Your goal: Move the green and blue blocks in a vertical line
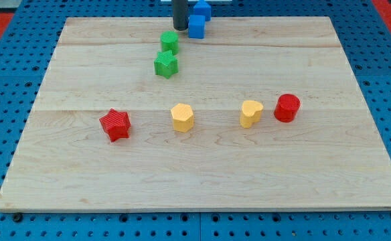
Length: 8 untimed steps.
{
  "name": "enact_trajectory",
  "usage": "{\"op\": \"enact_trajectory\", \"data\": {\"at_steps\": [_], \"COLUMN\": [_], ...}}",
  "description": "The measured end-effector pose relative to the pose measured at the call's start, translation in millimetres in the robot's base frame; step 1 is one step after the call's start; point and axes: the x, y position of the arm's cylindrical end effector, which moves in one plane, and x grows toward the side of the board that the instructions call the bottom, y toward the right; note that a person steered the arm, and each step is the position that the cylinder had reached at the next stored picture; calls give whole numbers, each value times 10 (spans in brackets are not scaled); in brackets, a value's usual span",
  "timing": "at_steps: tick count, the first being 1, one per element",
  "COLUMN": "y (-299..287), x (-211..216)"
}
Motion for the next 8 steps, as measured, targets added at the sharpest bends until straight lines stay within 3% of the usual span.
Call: {"op": "enact_trajectory", "data": {"at_steps": [1, 2, 5, 6, 7, 8], "y": [-970, -1074, 102, -965, -1256, -801], "x": [131, 467, 528, 591, 892, 1073]}}
